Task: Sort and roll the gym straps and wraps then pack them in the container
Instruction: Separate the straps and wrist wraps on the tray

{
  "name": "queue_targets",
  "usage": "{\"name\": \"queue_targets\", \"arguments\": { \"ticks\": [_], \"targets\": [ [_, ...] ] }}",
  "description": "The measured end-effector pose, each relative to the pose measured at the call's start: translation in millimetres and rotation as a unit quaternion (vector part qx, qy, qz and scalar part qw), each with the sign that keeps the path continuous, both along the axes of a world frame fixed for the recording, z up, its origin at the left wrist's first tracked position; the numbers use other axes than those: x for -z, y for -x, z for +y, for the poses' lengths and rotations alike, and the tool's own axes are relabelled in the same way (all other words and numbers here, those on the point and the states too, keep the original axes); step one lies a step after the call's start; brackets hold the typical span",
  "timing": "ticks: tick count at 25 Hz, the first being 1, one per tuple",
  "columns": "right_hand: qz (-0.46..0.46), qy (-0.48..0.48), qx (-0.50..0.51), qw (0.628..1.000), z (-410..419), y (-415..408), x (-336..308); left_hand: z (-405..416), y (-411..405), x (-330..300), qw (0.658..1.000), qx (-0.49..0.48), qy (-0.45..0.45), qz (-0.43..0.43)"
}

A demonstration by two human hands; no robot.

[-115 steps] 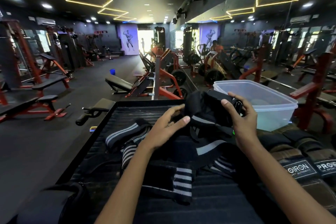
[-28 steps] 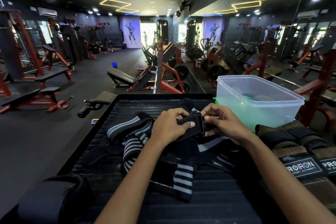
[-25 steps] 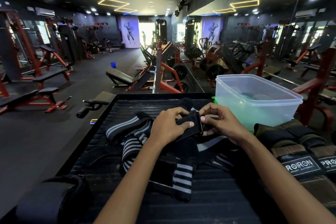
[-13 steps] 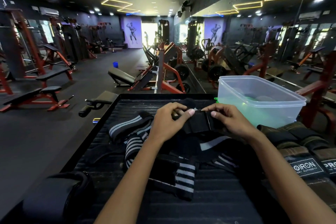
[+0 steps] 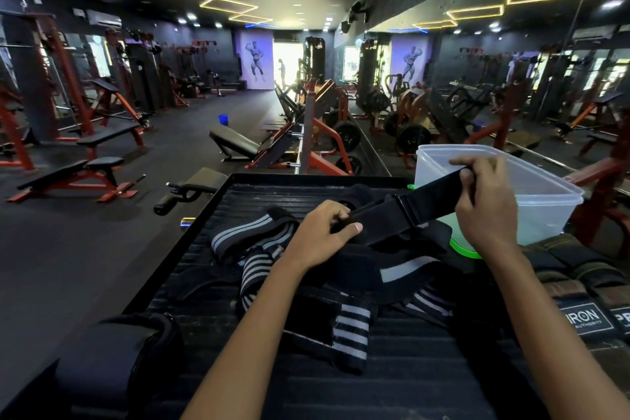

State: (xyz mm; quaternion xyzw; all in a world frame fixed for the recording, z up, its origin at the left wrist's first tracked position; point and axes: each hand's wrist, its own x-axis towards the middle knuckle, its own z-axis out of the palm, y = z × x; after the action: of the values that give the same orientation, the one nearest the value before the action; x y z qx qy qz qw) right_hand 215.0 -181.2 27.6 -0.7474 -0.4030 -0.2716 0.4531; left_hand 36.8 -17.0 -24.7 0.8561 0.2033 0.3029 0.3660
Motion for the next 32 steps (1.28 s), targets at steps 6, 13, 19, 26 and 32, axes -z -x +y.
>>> {"name": "queue_targets", "arguments": {
  "ticks": [6,13,19,26,32],
  "targets": [
    [-0.093,0.245,0.070,0.963,14,24,16,-5,2,-2,0.999,0.023,0.032,0.037],
    [0.274,0.329,-0.075,0.901,48,20,19,-7,2,-3,0.999,0.035,0.038,-0.017],
    [0.470,0.222,-0.248,0.818,42,14,21,-9,1,-6,0.996,0.039,0.075,-0.019],
    [0.395,0.048,-0.285,0.872,33,6,7,-21,-9,-11,0.998,-0.043,0.028,-0.025],
    [0.324,0.133,-0.346,0.871,32,14,7,-28,-15,-21,0.994,-0.055,0.087,0.038]
  ]
}}
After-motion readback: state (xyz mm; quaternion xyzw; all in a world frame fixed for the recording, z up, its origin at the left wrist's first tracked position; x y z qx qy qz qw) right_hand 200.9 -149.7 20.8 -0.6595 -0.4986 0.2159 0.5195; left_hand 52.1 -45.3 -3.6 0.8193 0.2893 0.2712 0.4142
